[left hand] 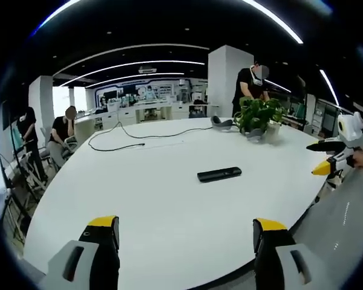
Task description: Press the specified remote control buttons in sequence, fully releasing each button before pressing the next.
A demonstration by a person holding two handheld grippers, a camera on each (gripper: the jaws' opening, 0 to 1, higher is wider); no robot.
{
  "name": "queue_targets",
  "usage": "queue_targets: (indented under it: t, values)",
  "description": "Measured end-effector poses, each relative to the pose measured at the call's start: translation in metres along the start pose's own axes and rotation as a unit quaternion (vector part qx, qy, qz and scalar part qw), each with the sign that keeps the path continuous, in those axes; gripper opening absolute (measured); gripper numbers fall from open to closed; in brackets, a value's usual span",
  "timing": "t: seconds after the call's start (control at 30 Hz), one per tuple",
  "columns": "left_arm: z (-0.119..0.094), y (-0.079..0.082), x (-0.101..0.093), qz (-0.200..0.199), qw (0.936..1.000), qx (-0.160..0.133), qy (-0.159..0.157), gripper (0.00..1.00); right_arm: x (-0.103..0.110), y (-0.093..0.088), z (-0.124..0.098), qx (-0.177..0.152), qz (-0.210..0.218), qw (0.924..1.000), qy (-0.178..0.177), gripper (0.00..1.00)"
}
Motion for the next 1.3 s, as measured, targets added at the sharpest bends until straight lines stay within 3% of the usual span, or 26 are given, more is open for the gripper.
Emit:
queue_targets:
  t: [0.1,0.23,0.37,0.53,0.67,0.83,1.07,1.17,1.23,1.3]
  values:
    - [-0.002,-0.001,0.003,-0.006,0.9998,0.001,0.018,0.97,-0.002,0.000,0.000,-0.008,0.003,0.9999,0.009,0.79]
    - [-0.001,0.000,0.004,0.000,0.9997,0.001,0.023,0.97,-0.005,0.000,0.003,0.006,-0.011,0.9999,0.001,0.78]
    - [-0.001,0.000,0.004,0.000,0.9996,0.000,0.027,0.97,-0.005,0.000,0.001,0.000,-0.012,0.9999,0.001,0.76]
    - [0.000,0.003,0.001,-0.004,0.9998,-0.010,0.015,0.97,-0.007,0.000,0.000,0.000,-0.006,0.9999,-0.010,0.75]
    - [0.002,0.001,-0.001,0.001,1.0000,0.008,0.000,0.95,-0.013,0.001,-0.001,-0.001,0.007,0.9996,-0.028,0.73]
    - [0.000,0.005,-0.001,0.003,0.9997,-0.021,-0.012,0.93,-0.013,-0.001,-0.001,0.017,0.011,0.9990,-0.040,0.70]
    - [0.000,0.008,0.000,0.019,0.9995,-0.023,-0.007,0.95,-0.014,0.000,-0.004,0.014,0.010,0.9986,-0.051,0.69]
    - [0.002,0.012,-0.007,0.012,0.9982,-0.005,-0.058,0.96,-0.020,-0.004,-0.008,0.010,0.031,0.9973,-0.065,0.67]
    - [0.004,0.016,-0.008,0.040,0.9970,0.014,-0.065,0.97,-0.022,-0.005,-0.009,0.008,0.036,0.9971,-0.067,0.67]
    - [0.007,0.033,-0.011,0.061,0.9957,-0.004,-0.070,1.00,-0.022,-0.005,-0.008,0.007,0.041,0.9971,-0.063,0.66]
Point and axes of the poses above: the point that each gripper's makers call its tool centre point, and the gripper's own axes: z roughly forward along the fingers, x roughly to its left, y roughly out of its top, the point moved 10 cm from there along -z, roughly backward along the fingers, and after that the axes turned 9 degrees about y, right-handed, at the moved point
